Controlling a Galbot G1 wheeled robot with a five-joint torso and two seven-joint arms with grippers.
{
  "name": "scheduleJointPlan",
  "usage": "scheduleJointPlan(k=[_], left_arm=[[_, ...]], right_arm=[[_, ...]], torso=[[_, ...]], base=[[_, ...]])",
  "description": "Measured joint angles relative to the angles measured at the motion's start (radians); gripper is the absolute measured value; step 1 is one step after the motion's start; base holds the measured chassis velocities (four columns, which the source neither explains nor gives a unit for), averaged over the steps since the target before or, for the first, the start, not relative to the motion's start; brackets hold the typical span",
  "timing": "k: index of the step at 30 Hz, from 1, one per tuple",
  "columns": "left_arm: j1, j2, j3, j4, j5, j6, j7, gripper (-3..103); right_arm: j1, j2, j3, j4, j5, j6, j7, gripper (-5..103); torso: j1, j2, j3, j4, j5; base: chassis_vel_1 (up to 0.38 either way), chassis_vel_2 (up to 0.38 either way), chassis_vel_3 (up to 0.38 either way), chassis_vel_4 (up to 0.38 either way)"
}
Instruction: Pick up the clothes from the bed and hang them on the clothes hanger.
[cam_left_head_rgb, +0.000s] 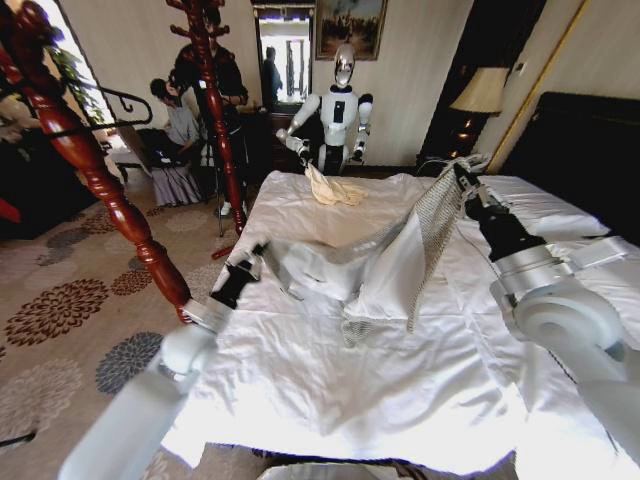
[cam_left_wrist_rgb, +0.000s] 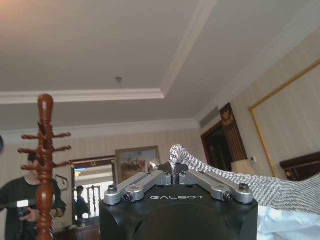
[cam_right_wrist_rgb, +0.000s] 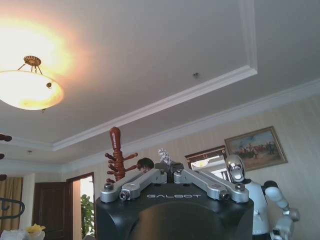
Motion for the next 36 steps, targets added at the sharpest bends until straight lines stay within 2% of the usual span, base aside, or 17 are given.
scheduleJointPlan(k=[2, 3, 7, 11, 13, 14, 17, 18, 20, 22, 27, 36], left_arm=[[-0.033, 0.080, -0.079, -0.032, -0.105, 0.034, -0.024, 2], [-0.033, 0.080, -0.079, -0.032, -0.105, 0.034, -0.024, 2], [-0.091, 0.208, -0.228, -0.072, -0.265, 0.082, -0.060, 2], [-0.053, 0.239, -0.325, -0.104, -0.312, 0.104, -0.066, 2], [0.012, 0.217, -0.347, -0.124, -0.295, 0.113, -0.065, 2], [0.012, 0.217, -0.347, -0.124, -0.295, 0.113, -0.065, 2], [0.068, 0.134, -0.263, -0.126, -0.226, 0.131, -0.072, 2], [0.068, 0.134, -0.263, -0.126, -0.226, 0.131, -0.072, 2], [0.093, 0.077, -0.200, -0.114, -0.192, 0.146, -0.075, 2], [0.118, 0.029, -0.168, -0.098, -0.149, 0.152, -0.073, 2], [0.160, -0.032, -0.153, -0.064, -0.074, 0.152, -0.065, 2], [0.230, -0.110, -0.140, -0.064, -0.041, 0.172, -0.065, 2]], right_arm=[[0.002, -0.018, 0.018, 0.002, 0.004, 0.005, -0.005, 1], [0.002, -0.018, 0.018, 0.002, 0.004, 0.005, -0.005, 1], [0.001, -0.056, 0.082, 0.030, 0.041, 0.004, 0.001, 1], [-0.010, -0.069, 0.113, 0.071, 0.061, -0.031, 0.043, 1], [-0.046, -0.063, 0.089, 0.098, 0.014, -0.073, 0.091, 1], [-0.046, -0.063, 0.089, 0.098, 0.014, -0.073, 0.091, 1], [-0.156, -0.016, 0.043, 0.114, -0.109, -0.109, 0.126, 1], [-0.156, -0.016, 0.043, 0.114, -0.109, -0.109, 0.126, 1], [-0.222, 0.014, 0.026, 0.104, -0.179, -0.113, 0.126, 1], [-0.271, 0.034, 0.015, 0.089, -0.230, -0.113, 0.124, 1], [-0.333, 0.060, 0.010, 0.077, -0.280, -0.111, 0.122, 1], [-0.404, 0.079, -0.006, 0.092, -0.324, -0.108, 0.102, 1]], torso=[[0.000, 0.000, 0.000, 0.0001, 0.0006], [0.000, 0.000, 0.000, 0.0001, 0.0006], [0.000, 0.000, 0.000, -0.0003, 0.0006], [0.000, 0.000, 0.000, -0.0004, 0.0006], [0.000, 0.000, 0.000, 0.0005, 0.0002], [0.000, 0.000, 0.000, 0.0005, 0.0002], [0.000, 0.000, 0.000, 0.0000, 0.0002], [0.000, 0.000, 0.000, 0.0000, 0.0002], [0.000, 0.000, 0.000, -0.0012, 0.0008], [0.000, 0.000, 0.000, -0.0004, 0.0009], [0.000, 0.000, 0.000, -0.0002, 0.0007], [0.000, 0.000, 0.000, -0.0001, 0.0007]], base=[[0.000, 0.000, 0.000, 0.000], [0.000, 0.000, 0.000, 0.000], [0.000, 0.000, 0.000, 0.000], [0.000, 0.000, 0.000, 0.000], [0.000, 0.000, 0.000, 0.000], [0.000, 0.000, 0.000, 0.000], [0.000, 0.000, 0.000, 0.000], [0.000, 0.000, 0.000, 0.000], [0.000, 0.000, 0.000, 0.000], [0.000, 0.000, 0.000, 0.000], [0.000, 0.000, 0.000, 0.000], [0.000, 0.000, 0.000, 0.000]])
